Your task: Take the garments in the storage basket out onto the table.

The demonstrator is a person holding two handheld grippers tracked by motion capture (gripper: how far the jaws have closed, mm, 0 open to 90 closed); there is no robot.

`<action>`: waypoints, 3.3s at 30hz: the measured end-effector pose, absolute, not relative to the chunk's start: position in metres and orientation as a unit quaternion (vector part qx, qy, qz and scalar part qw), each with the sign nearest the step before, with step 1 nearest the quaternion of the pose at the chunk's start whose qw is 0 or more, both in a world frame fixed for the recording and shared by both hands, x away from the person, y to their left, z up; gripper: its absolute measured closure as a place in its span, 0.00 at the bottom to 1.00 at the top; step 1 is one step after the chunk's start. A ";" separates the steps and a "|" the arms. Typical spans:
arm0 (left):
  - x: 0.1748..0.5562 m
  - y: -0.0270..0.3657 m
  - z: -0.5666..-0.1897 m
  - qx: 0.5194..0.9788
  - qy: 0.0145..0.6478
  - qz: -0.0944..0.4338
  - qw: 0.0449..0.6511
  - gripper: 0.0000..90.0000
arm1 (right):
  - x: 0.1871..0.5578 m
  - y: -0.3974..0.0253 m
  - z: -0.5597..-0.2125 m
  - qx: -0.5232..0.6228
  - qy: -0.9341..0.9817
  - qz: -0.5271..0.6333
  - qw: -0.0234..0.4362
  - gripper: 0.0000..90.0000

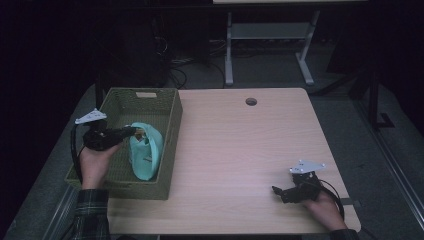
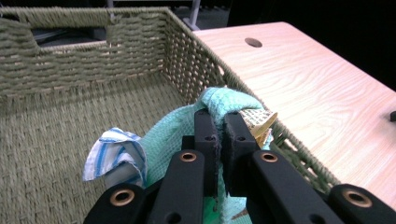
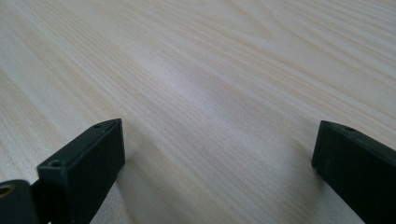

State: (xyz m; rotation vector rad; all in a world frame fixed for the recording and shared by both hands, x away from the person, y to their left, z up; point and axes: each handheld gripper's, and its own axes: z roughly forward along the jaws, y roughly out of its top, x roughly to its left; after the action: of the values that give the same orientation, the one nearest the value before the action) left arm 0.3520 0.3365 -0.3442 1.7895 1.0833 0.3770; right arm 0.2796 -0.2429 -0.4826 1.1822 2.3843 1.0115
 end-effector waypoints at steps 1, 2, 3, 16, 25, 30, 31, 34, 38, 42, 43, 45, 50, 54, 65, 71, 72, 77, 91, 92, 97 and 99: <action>0.352 0.336 -0.343 0.737 0.443 0.155 0.487 0.95 | 0.280 -0.243 -0.483 0.411 0.828 0.351 0.147 0.02; 0.352 0.336 -0.340 0.738 0.440 0.156 0.487 0.96 | 0.280 -0.243 -0.483 0.411 0.828 0.352 0.147 0.02; 0.351 0.335 -0.338 0.739 0.438 0.156 0.488 0.95 | 0.280 -0.243 -0.483 0.411 0.828 0.351 0.147 0.02; 0.351 0.325 -0.289 0.746 0.404 0.165 0.503 0.96 | 0.280 -0.243 -0.483 0.411 0.828 0.352 0.147 0.02; 0.350 0.313 -0.263 0.750 0.381 0.169 0.513 0.95 | 0.280 -0.243 -0.483 0.410 0.829 0.351 0.147 0.02; 0.351 0.307 -0.254 0.753 0.370 0.168 0.518 0.95 | 0.280 -0.243 -0.483 0.411 0.828 0.352 0.147 0.02; 0.351 0.304 -0.250 0.752 0.366 0.167 0.522 0.95 | 0.280 -0.243 -0.483 0.410 0.829 0.351 0.147 0.02; 0.351 0.300 -0.246 0.752 0.362 0.168 0.524 0.95 | 0.280 -0.243 -0.483 0.410 0.829 0.351 0.147 0.02; 0.352 0.288 -0.236 0.755 0.348 0.170 0.529 0.96 | 0.280 -0.243 -0.483 0.410 0.829 0.351 0.147 0.02; 0.353 0.277 -0.228 0.757 0.335 0.170 0.534 0.96 | 0.280 -0.243 -0.483 0.411 0.828 0.351 0.147 0.02; 0.353 0.277 -0.228 0.757 0.335 0.170 0.534 0.96 | 0.280 -0.243 -0.483 0.411 0.828 0.352 0.147 0.02; 0.353 0.271 -0.225 0.758 0.328 0.167 0.538 0.96 | 0.280 -0.243 -0.483 0.411 0.828 0.352 0.147 0.02; 0.356 0.255 -0.220 0.760 0.313 0.160 0.546 0.96 | 0.280 -0.243 -0.483 0.410 0.828 0.352 0.147 0.02; 0.357 0.242 -0.216 0.761 0.301 0.157 0.553 0.96 | 0.280 -0.243 -0.483 0.411 0.828 0.351 0.147 0.02; 0.365 0.209 -0.214 0.761 0.280 0.139 0.568 0.96 | 0.280 -0.243 -0.483 0.410 0.828 0.352 0.148 0.02; 0.371 0.189 -0.219 0.766 0.267 0.122 0.572 0.96 | 0.280 -0.243 -0.483 0.410 0.828 0.352 0.148 0.02; 0.373 0.182 -0.221 0.768 0.263 0.116 0.573 0.96 | 0.280 -0.243 -0.483 0.411 0.828 0.352 0.148 0.02; 0.376 0.163 -0.231 0.774 0.255 0.102 0.570 0.96 | 0.280 -0.243 -0.483 0.411 0.828 0.352 0.148 0.02; 0.386 0.112 -0.268 0.803 0.234 0.061 0.544 0.96 | 0.280 -0.243 -0.483 0.411 0.828 0.352 0.148 0.02; 0.386 0.112 -0.268 0.803 0.234 0.061 0.544 0.96 | 0.280 -0.243 -0.483 0.411 0.828 0.352 0.148 0.02; 0.390 0.097 -0.283 0.810 0.234 0.057 0.535 0.96 | 0.280 -0.243 -0.483 0.409 0.829 0.351 0.149 0.02; 0.393 0.090 -0.291 0.811 0.237 0.053 0.532 0.96 | 0.280 -0.243 -0.483 0.408 0.829 0.352 0.150 0.02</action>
State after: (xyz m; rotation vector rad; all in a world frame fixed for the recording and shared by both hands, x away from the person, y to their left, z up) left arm 0.3932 0.0898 -0.2914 1.9357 0.5645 0.1275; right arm 0.2798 -0.2432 -0.4829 1.1733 2.3816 1.0111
